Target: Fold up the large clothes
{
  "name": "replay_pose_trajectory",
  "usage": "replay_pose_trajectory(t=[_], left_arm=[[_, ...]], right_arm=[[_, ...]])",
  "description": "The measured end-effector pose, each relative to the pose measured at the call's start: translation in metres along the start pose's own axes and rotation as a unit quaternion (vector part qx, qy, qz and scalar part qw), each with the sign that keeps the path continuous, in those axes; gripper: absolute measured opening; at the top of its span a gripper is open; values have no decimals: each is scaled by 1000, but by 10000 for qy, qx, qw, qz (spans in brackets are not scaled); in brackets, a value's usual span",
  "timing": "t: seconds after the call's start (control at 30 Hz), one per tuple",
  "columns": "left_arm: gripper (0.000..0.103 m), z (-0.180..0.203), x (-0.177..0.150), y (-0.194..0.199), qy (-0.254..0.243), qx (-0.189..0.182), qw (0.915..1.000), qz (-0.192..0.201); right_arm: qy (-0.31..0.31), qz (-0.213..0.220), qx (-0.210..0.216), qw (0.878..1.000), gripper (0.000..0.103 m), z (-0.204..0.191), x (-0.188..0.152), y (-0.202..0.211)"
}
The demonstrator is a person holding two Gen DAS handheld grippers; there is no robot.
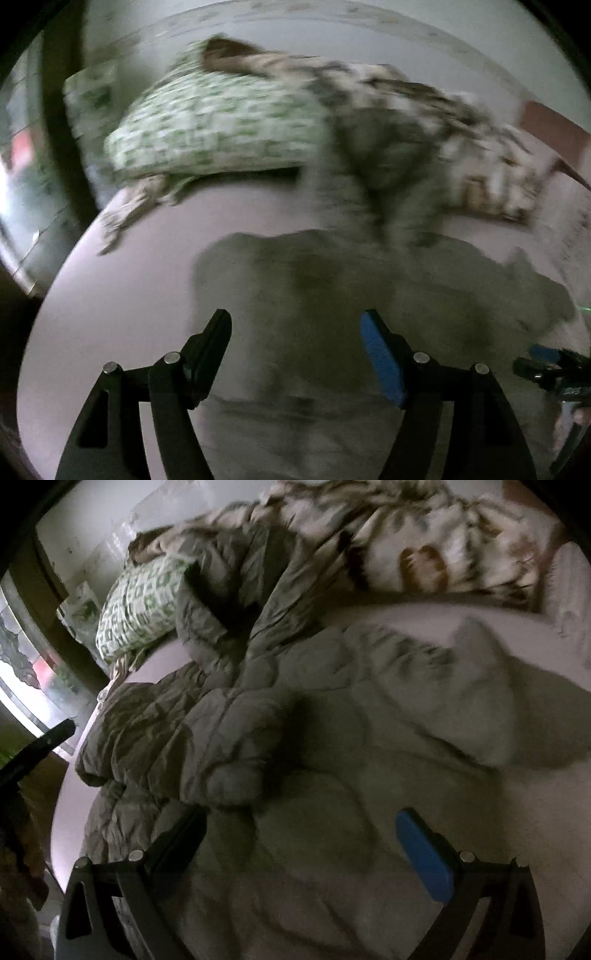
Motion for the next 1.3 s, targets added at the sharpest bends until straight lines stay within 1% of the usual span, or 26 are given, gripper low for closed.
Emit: replay_pose_trajectory(t=[0.1,0.13,0.2,0.23,0.27,0.3,0.33,0.37,0.43,0.47,0.5,0.53,0.6,0.67,0.73,0.8,0.83,0.87,0.93,1.03,1.1,1.13,1.17,1.23,1.27,1.3], left_arm=[[73,-30,-3,-14,101,303,9995,-63],[73,-36,-6,-20,74,371,9992,-118],[73,-38,-13,-36,25,376,9988,-307],[73,-39,-19,-44,7,370,9983,-441],[73,-39,-25,-50,-13,350,9979,-544],[73,-38,-31,-55,-30,285,9974,-658],[73,-33,-38,-59,-72,177,9971,-738],[73,-28,-43,-62,-162,95,9966,-806],[73,-11,-57,-67,-445,-59,9945,-951],[73,-4,-62,-71,-547,-93,9933,-1012],[73,2,-68,-73,-603,-57,9920,-1108],[73,10,-75,-77,-746,40,9904,-1162],[73,17,-78,-81,-977,238,9883,-1144],[73,19,-80,-82,-1060,339,9873,-1137],[73,19,-80,-79,-1044,345,9874,-1134],[73,17,-79,-73,-1021,340,9876,-1143],[73,18,-78,-66,-1028,341,9878,-1123],[73,20,-75,-62,-1036,343,9880,-1091],[73,25,-72,-49,-1037,279,9895,-970],[73,34,-70,-34,-1085,238,9901,-856],[73,40,-71,-24,-1053,159,9912,-790],[73,44,-71,-19,-990,115,9923,-742],[73,46,-72,-16,-928,94,9932,-703],[76,52,-71,-14,-789,170,9949,-599],[76,55,-70,-16,-724,229,9954,-590],[76,57,-70,-18,-675,262,9955,-604]], right_arm=[[-479,-343,439,9973,101,-11,12,-37],[-667,-463,540,9952,94,-14,13,-50],[-1035,-722,663,9898,63,-16,14,-73],[-1140,-832,703,9875,32,-19,13,-83],[-1143,-831,678,9876,32,-21,14,-86],[-1053,-753,617,9897,30,-22,15,-83],[-790,-565,460,9942,22,-24,21,-74],[-473,-304,169,9983,19,-23,27,-61],[-58,176,-416,9990,17,-13,43,-39],[70,344,-779,9963,16,-2,50,-33],[62,370,-954,9947,16,9,53,-33],[-99,253,-965,9950,16,22,53,-40],[-228,-155,-945,9951,16,38,40,-62],[-27,-388,-1025,9940,18,39,25,-79],[2,-255,-1047,9942,21,38,23,-80],[-185,-233,-1000,9945,26,39,23,-75],[-287,-224,-952,9948,34,40,23,-72],[-378,-190,-854,9954,49,41,23,-66],[-473,-37,-702,9964,83,44,23,-52],[-601,147,-551,9966,83,52,20,-27],[-723,236,-428,9962,83,66,15,-9],[-770,292,-440,9956,83,76,13,0],[-839,351,-505,9946,83,90,14,10],[-1001,480,-682,9915,83,121,13,25],[-1064,526,-826,9895,83,135,11,29],[-1185,564,-1076,9855,83,158,7,35]])
Point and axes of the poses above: each gripper's, at about its wrist camera, not at the fingertips, and y roughly against the way its jaws point, z to its right, x to its top, the point moved 9 cm from there along -y, roughly the way its jaws point, and after that the axes turned 7 degrees about -x, right-handed, at the moved point
